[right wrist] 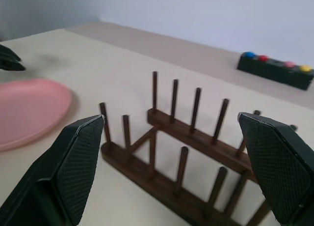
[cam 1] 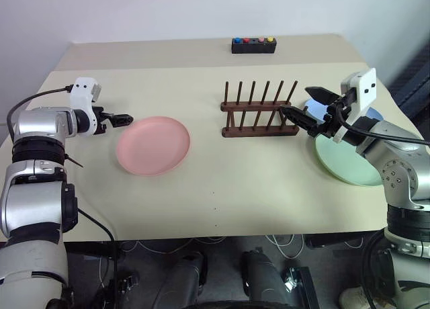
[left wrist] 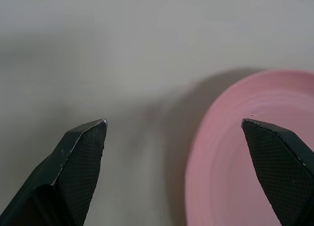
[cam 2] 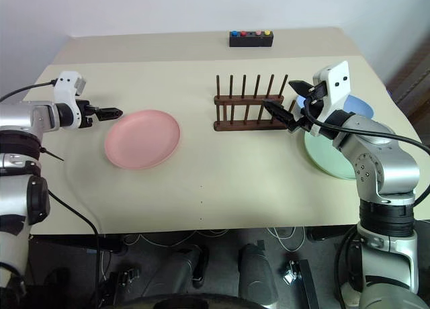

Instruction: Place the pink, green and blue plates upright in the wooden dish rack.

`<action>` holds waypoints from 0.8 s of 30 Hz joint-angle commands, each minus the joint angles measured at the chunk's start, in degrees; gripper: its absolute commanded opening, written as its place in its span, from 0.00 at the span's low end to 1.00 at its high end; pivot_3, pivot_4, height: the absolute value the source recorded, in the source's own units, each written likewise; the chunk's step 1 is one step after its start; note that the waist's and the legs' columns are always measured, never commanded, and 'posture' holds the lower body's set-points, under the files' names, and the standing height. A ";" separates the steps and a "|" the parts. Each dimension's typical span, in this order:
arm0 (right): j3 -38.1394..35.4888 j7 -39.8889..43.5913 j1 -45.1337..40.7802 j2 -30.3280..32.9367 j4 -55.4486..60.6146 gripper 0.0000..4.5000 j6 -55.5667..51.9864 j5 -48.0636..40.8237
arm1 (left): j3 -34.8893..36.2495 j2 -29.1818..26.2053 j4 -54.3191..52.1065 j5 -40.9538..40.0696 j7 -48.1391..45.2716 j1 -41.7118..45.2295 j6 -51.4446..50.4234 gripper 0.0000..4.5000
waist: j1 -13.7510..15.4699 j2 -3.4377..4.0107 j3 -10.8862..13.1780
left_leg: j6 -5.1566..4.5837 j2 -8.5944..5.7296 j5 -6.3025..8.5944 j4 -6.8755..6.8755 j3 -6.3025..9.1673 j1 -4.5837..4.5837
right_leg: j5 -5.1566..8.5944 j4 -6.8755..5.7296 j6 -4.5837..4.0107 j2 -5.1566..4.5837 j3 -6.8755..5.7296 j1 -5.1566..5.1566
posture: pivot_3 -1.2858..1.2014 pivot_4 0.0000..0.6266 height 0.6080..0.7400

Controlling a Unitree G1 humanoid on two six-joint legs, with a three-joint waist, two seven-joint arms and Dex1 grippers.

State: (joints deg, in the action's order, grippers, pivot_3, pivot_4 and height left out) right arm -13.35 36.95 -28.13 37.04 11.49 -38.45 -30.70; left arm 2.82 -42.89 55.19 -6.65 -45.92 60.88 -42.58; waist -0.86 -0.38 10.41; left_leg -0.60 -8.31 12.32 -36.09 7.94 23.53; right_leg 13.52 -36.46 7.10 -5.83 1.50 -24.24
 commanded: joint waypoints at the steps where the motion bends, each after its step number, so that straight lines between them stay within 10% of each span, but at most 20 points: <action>1: -0.47 0.15 -1.43 0.15 1.98 1.00 1.15 -0.75 | -2.93 -2.33 -1.16 1.38 -4.62 1.35 -6.25 1.00 | 0.00 0.00 0.00 | 0.00 0.00 0.00 0.00 -0.01 0.00 | 0.00 0.00 0.00 0.00 0.00 0.00 | 0.52 0.24 1.00; 15: -0.21 -0.80 1.35 0.27 3.72 1.00 2.56 0.22 | -14.31 0.13 6.48 6.77 -15.55 1.91 -15.14 1.00 | -0.05 0.12 -0.07 | 0.00 0.00 0.00 0.02 -0.03 0.00 | 0.00 -0.01 0.00 -0.01 0.01 -0.01 | 0.52 0.24 1.00; 24: 0.64 -1.48 2.76 0.93 4.85 1.00 4.11 2.12 | -5.15 3.59 10.48 3.74 -6.22 5.22 -13.39 0.16 | 0.43 0.21 -0.14 | -0.01 -0.02 0.01 -0.02 -0.05 -0.03 | 0.01 -0.01 0.01 -0.03 0.02 0.04 | 0.52 0.24 1.00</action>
State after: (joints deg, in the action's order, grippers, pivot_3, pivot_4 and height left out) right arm -11.85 35.74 -25.09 37.05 13.86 -36.13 -29.31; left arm -3.74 -40.44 64.36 -1.78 -53.75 65.64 -56.52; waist -0.43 -0.17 10.28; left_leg -0.61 -8.34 12.33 -36.13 7.90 23.50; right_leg 13.53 -36.46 7.12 -5.86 1.51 -24.19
